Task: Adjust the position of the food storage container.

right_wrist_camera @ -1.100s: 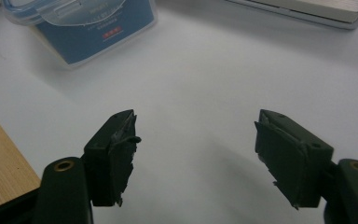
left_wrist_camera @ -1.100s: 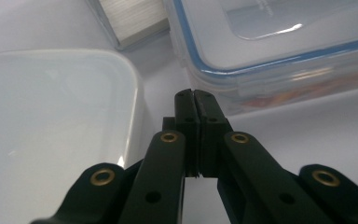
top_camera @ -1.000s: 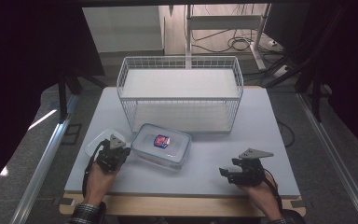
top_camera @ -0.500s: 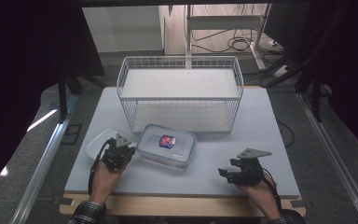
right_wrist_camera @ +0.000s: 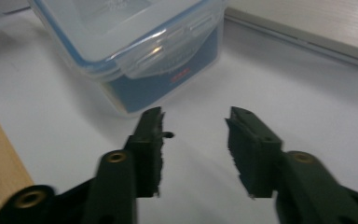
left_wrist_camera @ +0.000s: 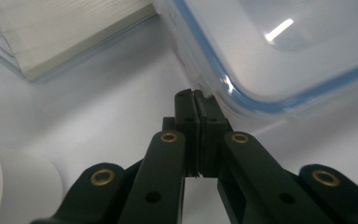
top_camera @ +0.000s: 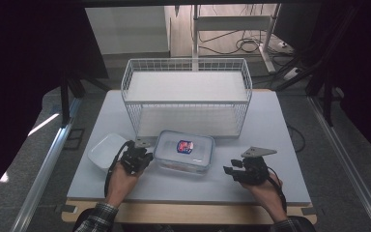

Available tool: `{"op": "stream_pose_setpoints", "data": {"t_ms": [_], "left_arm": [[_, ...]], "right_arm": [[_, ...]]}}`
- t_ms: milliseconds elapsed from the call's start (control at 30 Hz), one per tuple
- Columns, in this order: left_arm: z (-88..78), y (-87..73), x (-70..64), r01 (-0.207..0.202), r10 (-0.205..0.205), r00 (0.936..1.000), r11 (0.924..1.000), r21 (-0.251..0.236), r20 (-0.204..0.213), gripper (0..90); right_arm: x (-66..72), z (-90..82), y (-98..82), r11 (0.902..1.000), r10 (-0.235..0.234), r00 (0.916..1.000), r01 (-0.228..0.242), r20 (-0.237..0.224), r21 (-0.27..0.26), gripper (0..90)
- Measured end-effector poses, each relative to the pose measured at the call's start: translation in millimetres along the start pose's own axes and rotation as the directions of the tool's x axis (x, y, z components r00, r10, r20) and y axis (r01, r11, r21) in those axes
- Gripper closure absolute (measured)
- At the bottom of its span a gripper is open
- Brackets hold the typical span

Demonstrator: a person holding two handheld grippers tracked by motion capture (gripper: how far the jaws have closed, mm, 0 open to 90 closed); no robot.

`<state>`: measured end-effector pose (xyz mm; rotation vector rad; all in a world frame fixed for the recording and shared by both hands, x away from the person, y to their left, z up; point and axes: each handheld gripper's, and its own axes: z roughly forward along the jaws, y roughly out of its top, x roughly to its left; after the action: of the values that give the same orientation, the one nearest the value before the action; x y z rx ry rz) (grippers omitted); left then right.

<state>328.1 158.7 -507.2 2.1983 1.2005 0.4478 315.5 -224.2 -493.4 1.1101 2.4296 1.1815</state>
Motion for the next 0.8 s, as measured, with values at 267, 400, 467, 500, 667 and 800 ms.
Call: {"op": "stream_pose_setpoints", "data": {"t_ms": [267, 400, 467, 500, 667, 800], "left_arm": [[4.8, 6.3, -14.3, -0.035, 0.036, 0.9975, 0.9993, -0.011, 0.062, 90.0], [4.7, 7.8, -22.7, -0.091, 0.092, 0.9897, 0.9957, -0.014, 0.110, 89.9], [6.6, 9.0, -18.3, -0.056, 0.056, 0.9947, 0.9984, -0.008, 0.086, 89.7], [7.8, 10.2, -14.7, -0.038, 0.038, 0.9965, 0.9993, -0.008, 0.075, 89.8], [15.2, 17.2, -3.3, 0.029, -0.021, 0.9905, 0.9981, -0.055, 0.136, 89.9], [17.5, 16.4, -5.3, 0.024, -0.018, 0.9890, 0.9989, -0.041, 0.147, 90.0]], "right_arm": [[-4.8, 17.0, 22.7, 0.9999, -0.006, 0.9997, 0.006, 0.024, 0.013, 75.7], [-15.9, 19.4, 29.1, 0.9998, 0.017, 0.9979, -0.017, 0.062, 0.008, 77.8], [-23.5, 19.7, 31.0, 0.9988, 0.050, 0.9978, -0.050, 0.044, 0.002, 77.5], [-26.6, 21.2, 31.7, 0.9985, 0.055, 0.9976, -0.055, 0.042, 0.003, 77.4], [-31.3, 30.4, 31.8, 0.9973, 0.060, 0.9967, -0.063, 0.054, 0.038, 79.3], [-28.8, 32.1, 30.7, 0.9974, 0.052, 0.9973, -0.055, 0.051, 0.048, 84.4]]}}
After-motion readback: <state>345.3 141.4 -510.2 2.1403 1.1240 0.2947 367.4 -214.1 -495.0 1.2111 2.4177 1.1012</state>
